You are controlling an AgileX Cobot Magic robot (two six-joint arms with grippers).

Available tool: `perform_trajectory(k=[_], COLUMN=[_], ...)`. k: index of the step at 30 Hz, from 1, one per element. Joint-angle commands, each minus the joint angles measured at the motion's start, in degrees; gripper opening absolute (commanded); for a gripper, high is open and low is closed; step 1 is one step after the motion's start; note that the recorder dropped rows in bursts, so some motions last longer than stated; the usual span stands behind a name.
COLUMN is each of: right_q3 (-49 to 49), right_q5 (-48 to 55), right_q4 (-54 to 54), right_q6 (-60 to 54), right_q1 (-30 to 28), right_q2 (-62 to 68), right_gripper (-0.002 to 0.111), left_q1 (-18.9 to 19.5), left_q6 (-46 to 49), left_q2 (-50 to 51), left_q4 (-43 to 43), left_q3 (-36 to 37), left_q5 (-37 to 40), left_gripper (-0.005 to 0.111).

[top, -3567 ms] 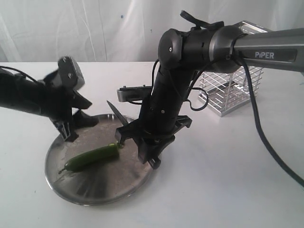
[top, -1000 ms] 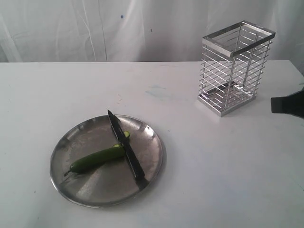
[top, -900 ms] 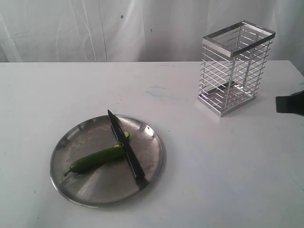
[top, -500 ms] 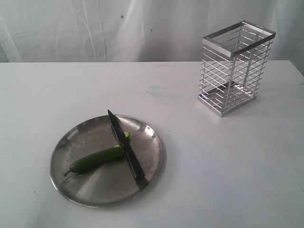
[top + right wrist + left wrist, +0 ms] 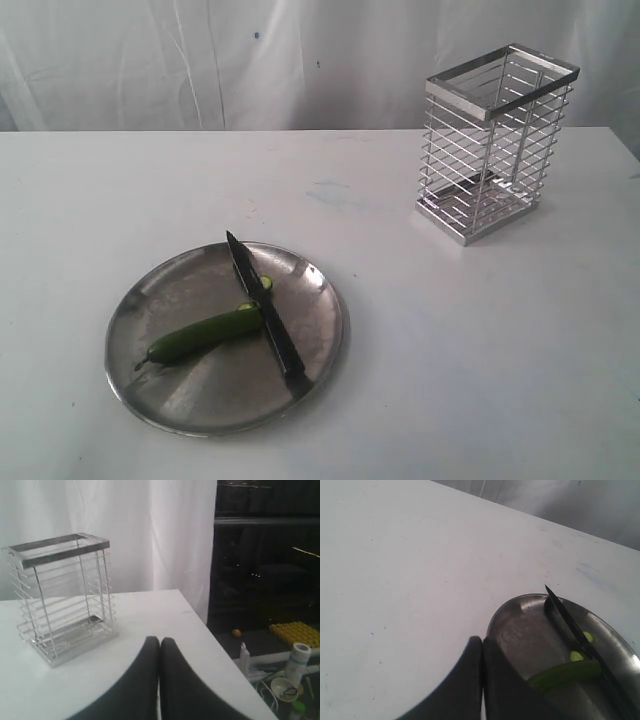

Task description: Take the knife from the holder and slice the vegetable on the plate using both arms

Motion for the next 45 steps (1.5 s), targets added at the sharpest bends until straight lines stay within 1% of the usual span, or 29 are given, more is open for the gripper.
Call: perform_trajectory(k=[1,4,9,10,11,13,18,20,23,24,28,31,34,36,37,38,40,41,43,44,45], right_q3=[1.99,1.85,1.85,1.85,1.85,1.85,1.85,1.85,1.85,1.85,1.85,1.85,1.85,1.85,1.85,1.85,1.85,1.85,1.85,1.85,1.85], right_q5=[10.47,13.11,13.11,13.11,13.11,13.13,13.13,13.13,13.13,13.13,13.13,13.13,13.13,13.13,13.13,13.13,13.13,13.13,13.13,13.13,13.13], right_q4=[-0.12,1.34,1.34,1.34,1.34,1.68,1.64,1.86,1.86,1.86,1.86,1.86,1.86,1.86,1.86,1.86,1.86,1.86,1.86,1.86,1.86], right_q6=[-1.21,-0.98,-0.98,-0.98,-0.98,-0.98,-0.98,-0.98,-0.98,-0.98,-0.98,-0.98,-0.98,-0.98,-0.98,-0.98,-0.98,-0.98,-0.98,-0.98,-0.98], right_q1=[-0.91,-0.91,-0.91,-0.91,-0.91,-0.91,-0.81,-0.82,-0.82,-0.82,-0.82,-0.82,-0.82,-0.82,-0.82,-0.82,-0.82,-0.82,-0.82,-0.82,-0.82], right_q2=[-4.45,-4.45,-4.45,-4.45,-4.45,-4.45,-4.45,-4.45,-4.45,-4.45,-4.45,-4.45,-4.45,-4.45,-4.45,-4.45,-4.45,-4.45,-4.45,-4.45,-4.45], right_gripper=[0.000,0.000,0.000,0.000,0.000,0.000,0.000,0.000,0.000,0.000,0.000,0.000,0.000,0.000,0.000,0.000,0.000,0.000,0.000,0.000,0.000], left_q1=[-0.21,-0.21,-0.21,-1.20,-3.08,-4.92,-5.31,-3.66,2.31,4.12,8.82,9.94,9.94,10.31,10.67,11.54,12.55,12.97,12.97,12.97,12.97], left_q6=[0.20,0.20,0.20,0.20,0.46,0.46,0.46,0.46,0.46,0.46,0.46,0.46,0.31,-0.79,-4.79,-12.56,-33.29,-46.49,-57.44,-60.56,-60.87], left_q2=[-0.62,-0.91,-0.91,-0.91,-1.02,-1.02,-1.82,-5.83,-13.76,-16.18,-22.13,-23.70,-23.66,-23.66,-23.66,-23.66,-23.66,-23.66,-23.66,-23.66,-23.66], left_q4=[-0.99,-0.99,-0.99,-0.99,-1.22,-0.53,-0.16,0.17,0.29,0.29,0.29,0.29,0.45,8.02,14.70,28.02,47.01,59.73,68.26,69.77,69.77], left_q3=[0.39,0.24,0.24,0.24,0.24,0.24,0.24,0.02,0.02,0.02,0.02,0.02,0.02,-0.25,-0.48,-1.11,-1.73,-2.06,-2.06,-1.92,-1.33], left_q5=[0.18,0.29,0.27,0.11,-1.97,-2.41,-2.71,-1.56,1.00,0.99,-1.59,-0.03,7.11,12.08,13.19,14.06,15.40,15.53,15.11,15.21,15.35], left_gripper=[0.000,0.000,0.000,0.000,0.000,0.000,0.000,0.000,0.000,0.000,0.000,0.000,0.000,0.000,0.000,0.000,0.000,0.000,0.000,0.000,0.000])
